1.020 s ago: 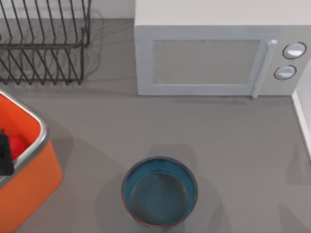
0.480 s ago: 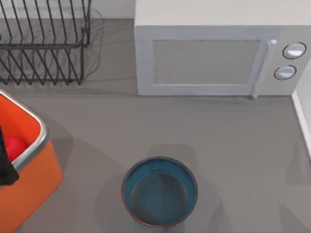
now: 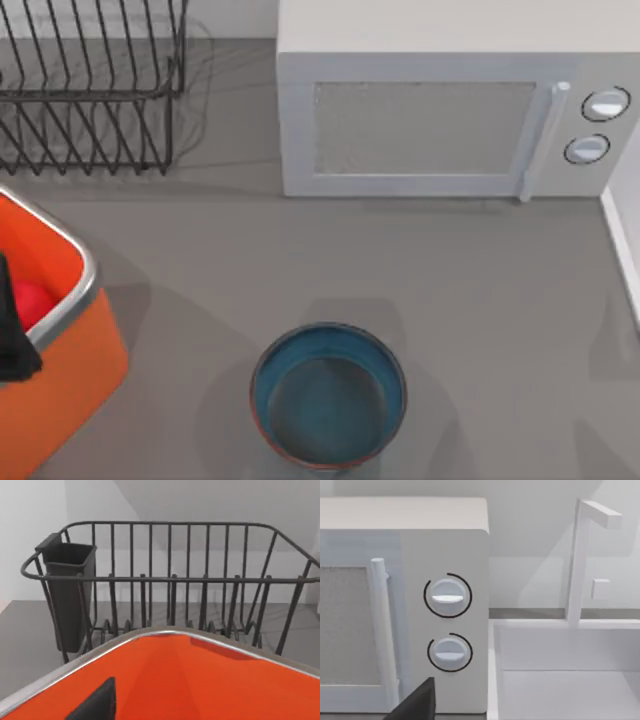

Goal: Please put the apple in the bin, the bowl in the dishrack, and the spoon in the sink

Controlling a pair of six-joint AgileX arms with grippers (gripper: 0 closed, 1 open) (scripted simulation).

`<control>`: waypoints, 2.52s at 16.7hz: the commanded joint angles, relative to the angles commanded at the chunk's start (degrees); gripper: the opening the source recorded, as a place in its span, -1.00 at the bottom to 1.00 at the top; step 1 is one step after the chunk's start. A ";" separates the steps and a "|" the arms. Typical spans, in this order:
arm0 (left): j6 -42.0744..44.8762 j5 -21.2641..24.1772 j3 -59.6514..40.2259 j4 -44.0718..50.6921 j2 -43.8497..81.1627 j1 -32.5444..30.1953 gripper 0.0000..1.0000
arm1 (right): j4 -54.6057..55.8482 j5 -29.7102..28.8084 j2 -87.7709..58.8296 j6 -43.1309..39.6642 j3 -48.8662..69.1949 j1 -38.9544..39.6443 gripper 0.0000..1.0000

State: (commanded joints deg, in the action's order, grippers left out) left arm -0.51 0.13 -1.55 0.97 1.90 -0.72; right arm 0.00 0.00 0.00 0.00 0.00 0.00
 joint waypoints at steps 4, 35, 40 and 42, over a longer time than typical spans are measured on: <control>-3.66 0.94 -8.09 5.47 10.21 -5.32 1.00 | 0.00 0.00 0.00 0.00 0.00 0.00 1.00; -55.36 0.00 -104.05 74.79 117.92 -56.76 1.00 | 0.00 0.00 0.00 0.00 0.00 0.00 1.00; -55.18 0.02 -101.87 72.44 118.30 -56.55 1.00 | 0.00 0.00 0.00 0.00 0.00 0.00 1.00; -55.12 0.00 -98.66 68.30 119.14 -56.56 1.00 | 0.00 0.00 0.00 0.00 0.00 0.00 1.00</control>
State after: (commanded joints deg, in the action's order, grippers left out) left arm -55.63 0.13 -100.21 69.27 121.05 -57.27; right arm 0.00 0.00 0.00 0.00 0.00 0.00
